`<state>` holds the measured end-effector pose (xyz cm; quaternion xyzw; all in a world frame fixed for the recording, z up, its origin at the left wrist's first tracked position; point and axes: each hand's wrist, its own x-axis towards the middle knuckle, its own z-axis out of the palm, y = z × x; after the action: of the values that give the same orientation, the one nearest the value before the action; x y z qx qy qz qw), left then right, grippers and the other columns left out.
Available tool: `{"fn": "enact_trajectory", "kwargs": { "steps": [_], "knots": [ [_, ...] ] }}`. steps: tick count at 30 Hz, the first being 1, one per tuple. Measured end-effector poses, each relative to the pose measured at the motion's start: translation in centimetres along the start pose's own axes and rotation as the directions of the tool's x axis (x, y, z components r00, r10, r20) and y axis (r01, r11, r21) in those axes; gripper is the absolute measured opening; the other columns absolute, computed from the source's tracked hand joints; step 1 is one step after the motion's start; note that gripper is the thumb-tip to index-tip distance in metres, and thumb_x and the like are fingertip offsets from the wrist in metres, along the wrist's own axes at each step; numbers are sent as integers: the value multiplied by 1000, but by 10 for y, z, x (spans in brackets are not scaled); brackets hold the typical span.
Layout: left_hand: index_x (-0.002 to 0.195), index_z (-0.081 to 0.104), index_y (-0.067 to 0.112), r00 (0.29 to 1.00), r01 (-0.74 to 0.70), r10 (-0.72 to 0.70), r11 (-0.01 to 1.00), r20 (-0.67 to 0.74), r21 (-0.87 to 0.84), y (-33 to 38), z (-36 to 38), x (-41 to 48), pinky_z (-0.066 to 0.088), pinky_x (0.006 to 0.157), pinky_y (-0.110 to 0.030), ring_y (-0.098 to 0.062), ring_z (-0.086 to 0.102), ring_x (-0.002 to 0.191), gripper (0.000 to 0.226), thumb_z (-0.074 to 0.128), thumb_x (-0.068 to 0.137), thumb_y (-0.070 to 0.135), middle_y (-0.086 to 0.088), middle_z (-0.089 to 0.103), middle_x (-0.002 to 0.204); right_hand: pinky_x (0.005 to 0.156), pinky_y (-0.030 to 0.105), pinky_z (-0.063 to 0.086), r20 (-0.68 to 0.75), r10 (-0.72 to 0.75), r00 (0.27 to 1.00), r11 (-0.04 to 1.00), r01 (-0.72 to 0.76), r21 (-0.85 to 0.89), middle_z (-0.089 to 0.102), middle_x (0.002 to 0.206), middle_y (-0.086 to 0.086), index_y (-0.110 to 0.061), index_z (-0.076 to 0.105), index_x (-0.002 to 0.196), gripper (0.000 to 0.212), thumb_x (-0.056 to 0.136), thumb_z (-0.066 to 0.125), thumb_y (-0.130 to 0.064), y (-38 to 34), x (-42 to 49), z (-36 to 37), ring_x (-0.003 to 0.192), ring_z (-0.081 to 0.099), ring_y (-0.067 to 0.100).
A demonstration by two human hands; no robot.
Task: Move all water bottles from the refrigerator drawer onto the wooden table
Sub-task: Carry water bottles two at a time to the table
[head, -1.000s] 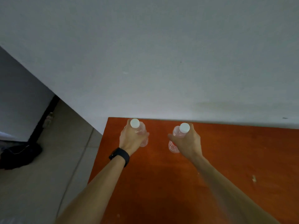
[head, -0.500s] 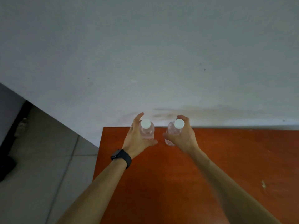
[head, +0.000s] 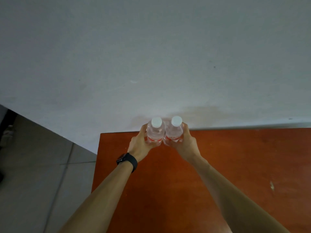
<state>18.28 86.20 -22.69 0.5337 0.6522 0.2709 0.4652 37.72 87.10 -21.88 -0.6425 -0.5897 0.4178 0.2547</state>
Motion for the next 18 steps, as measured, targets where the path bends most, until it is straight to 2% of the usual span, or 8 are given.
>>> {"fn": "enact_trajectory", "kwargs": {
  "steps": [3,6,9,12,15,16,18],
  "knots": [
    [153,30,29,1000,17,-17,1000,-18,13,2,0,8,48,102,-44,-28,59,126,87,81,83,37,-4,59,142,67,10,48,-16,11,1000,1000,-11,6,65,123,-9,-29,25,148,87,82,81,-31,-6,7,6,95,66,10],
    [152,30,30,999,23,-23,1000,-26,16,1,-1,9,47,103,-44,-29,58,127,86,81,83,37,-5,59,142,69,11,48,-8,7,1000,1000,-7,12,65,129,-4,-30,23,149,89,82,81,-33,-7,8,7,100,66,13],
    [151,31,33,999,22,-22,1000,-38,11,3,0,9,48,97,-36,-27,61,123,83,80,84,37,-3,60,140,71,14,50,-14,21,1000,1000,-21,19,65,130,-3,-30,22,149,90,81,81,-34,-6,8,8,104,68,18],
    [152,27,33,999,8,-6,998,-42,56,3,2,9,52,91,-33,-24,66,114,84,79,85,38,-1,63,136,65,7,46,12,15,1000,999,-15,30,63,132,-3,-33,19,149,89,84,79,-33,-5,9,8,98,66,10],
    [151,23,35,999,-8,11,993,-30,121,-1,3,9,59,88,-38,-20,70,105,84,77,87,32,1,67,129,62,9,47,40,17,999,999,-19,49,61,132,-4,-37,14,150,90,86,77,-28,-3,9,8,88,62,3],
    [151,22,36,999,-6,10,991,-31,132,-2,3,8,60,87,-39,-19,70,105,84,77,88,29,1,67,129,63,10,49,41,17,999,999,-19,48,60,133,-4,-38,12,151,91,87,76,-25,-3,8,8,88,63,3],
    [151,17,37,999,0,6,988,-37,156,-3,6,7,60,83,-37,-19,70,103,87,75,89,21,1,66,129,67,15,54,61,26,998,998,-29,54,56,140,-3,-40,7,153,97,87,73,-14,-2,1,10,100,65,8]
  ]
}}
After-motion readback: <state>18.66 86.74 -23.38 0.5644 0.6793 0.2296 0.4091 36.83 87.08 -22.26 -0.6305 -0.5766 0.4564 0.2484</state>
